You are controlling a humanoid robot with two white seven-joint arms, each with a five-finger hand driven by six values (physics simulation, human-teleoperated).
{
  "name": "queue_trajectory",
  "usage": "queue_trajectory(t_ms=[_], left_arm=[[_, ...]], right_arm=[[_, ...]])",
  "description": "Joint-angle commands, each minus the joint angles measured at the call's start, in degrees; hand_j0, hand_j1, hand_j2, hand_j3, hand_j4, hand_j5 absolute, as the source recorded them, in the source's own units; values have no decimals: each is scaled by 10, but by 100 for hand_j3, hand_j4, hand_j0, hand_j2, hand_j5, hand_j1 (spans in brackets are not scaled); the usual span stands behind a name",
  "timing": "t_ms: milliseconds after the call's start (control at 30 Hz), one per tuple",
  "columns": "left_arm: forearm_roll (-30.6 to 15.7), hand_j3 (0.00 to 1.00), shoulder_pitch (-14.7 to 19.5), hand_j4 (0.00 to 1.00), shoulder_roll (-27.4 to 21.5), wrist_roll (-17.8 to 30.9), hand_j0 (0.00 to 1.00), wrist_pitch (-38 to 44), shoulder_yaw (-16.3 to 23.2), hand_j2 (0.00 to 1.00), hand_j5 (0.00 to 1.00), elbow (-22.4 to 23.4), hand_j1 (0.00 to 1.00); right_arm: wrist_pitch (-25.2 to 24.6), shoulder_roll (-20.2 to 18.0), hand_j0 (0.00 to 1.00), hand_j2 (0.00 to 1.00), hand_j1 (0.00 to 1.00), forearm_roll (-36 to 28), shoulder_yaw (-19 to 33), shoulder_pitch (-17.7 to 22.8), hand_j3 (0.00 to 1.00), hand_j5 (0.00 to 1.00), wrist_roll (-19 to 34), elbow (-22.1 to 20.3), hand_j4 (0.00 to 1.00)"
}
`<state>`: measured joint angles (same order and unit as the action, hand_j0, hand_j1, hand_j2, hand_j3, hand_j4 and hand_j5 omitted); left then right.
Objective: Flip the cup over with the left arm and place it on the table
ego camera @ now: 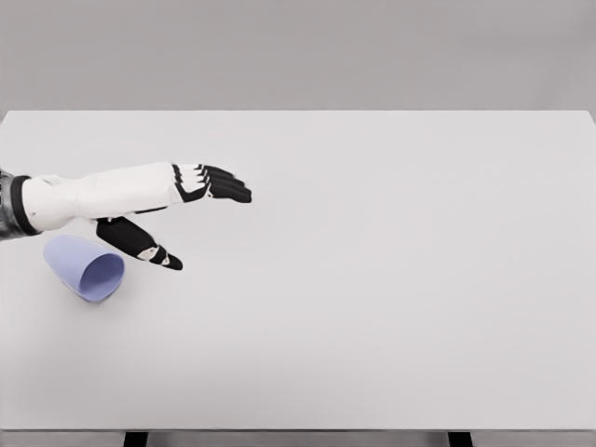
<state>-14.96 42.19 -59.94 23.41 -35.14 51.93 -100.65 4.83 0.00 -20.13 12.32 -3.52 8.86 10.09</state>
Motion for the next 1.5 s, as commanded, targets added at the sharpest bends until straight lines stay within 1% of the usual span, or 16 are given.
queue_trajectory(t_ms=[0, 67, 100, 167, 233, 367, 433, 533, 633, 700, 767, 900, 967, 1067, 1167, 1467], left_arm=[[-3, 100, -2, 100, -16, 0, 100, 1, 16, 100, 100, -5, 100], [-16, 100, -4, 100, -87, 0, 100, 1, 18, 100, 100, -5, 100], [-26, 100, -8, 100, -105, 0, 100, 1, 21, 100, 100, -6, 100], [-26, 100, -40, 100, -161, 0, 100, 1, 21, 100, 100, -5, 100], [-26, 100, -44, 100, -213, -1, 100, 1, 19, 100, 100, -6, 100], [-24, 100, -47, 100, -244, -1, 100, 1, 20, 100, 100, -5, 100], [-26, 100, -50, 100, -242, -6, 100, 1, 20, 100, 100, -5, 100], [-48, 100, -70, 100, -229, -20, 100, 70, 16, 100, 100, -3, 100], [-48, 100, -70, 100, -196, -28, 100, 72, 12, 100, 100, 57, 100], [-39, 100, -70, 100, -185, -36, 100, 103, 19, 100, 100, 68, 100], [-2, 100, -72, 100, -158, -38, 100, 132, 21, 100, 100, 79, 100], [0, 100, -101, 100, -171, -36, 100, 148, 19, 100, 100, 76, 100], [27, 100, -101, 100, -165, -36, 100, 150, 19, 100, 100, 75, 100], [43, 100, -101, 100, -163, -36, 100, 159, 19, 100, 100, 70, 100], [48, 100, -104, 100, -164, -36, 100, 166, 19, 100, 100, 44, 100], [62, 100, -105, 100, -160, -36, 100, 213, 19, 100, 100, 37, 100]], right_arm=[[2, 0, 100, 100, 100, 1, -1, 0, 100, 100, 0, -2, 100], [0, 0, 100, 100, 100, 0, 0, 1, 100, 100, -1, 1, 100], [0, 0, 100, 100, 100, 0, 0, 1, 100, 100, -1, 1, 100], [0, 0, 100, 100, 100, 0, 1, 1, 100, 100, -1, 1, 100], [0, 0, 100, 100, 100, 0, -1, 1, 100, 100, -1, 1, 100], [0, 0, 100, 100, 100, 0, -1, 1, 100, 100, -1, 1, 100], [0, 0, 100, 100, 100, 0, -1, 1, 100, 100, -1, 1, 100], [0, 0, 100, 100, 100, 0, -1, 1, 100, 100, -1, 1, 100], [0, 0, 100, 100, 100, 0, -1, 1, 100, 100, -1, 1, 100], [0, 0, 100, 100, 100, 0, -1, 1, 100, 100, -1, 1, 100], [0, 0, 100, 100, 100, 0, -1, 1, 100, 100, -1, 1, 100], [0, 0, 100, 100, 100, 0, -1, 1, 100, 100, -1, 1, 100], [0, 0, 100, 100, 100, 0, -1, 1, 100, 100, -1, 1, 100], [0, 0, 100, 100, 100, 0, -1, 1, 100, 100, -1, 1, 100], [0, 0, 100, 100, 100, 0, -1, 1, 100, 100, -1, 1, 100], [0, 0, 100, 100, 100, 0, -1, 1, 100, 100, -1, 1, 100]])
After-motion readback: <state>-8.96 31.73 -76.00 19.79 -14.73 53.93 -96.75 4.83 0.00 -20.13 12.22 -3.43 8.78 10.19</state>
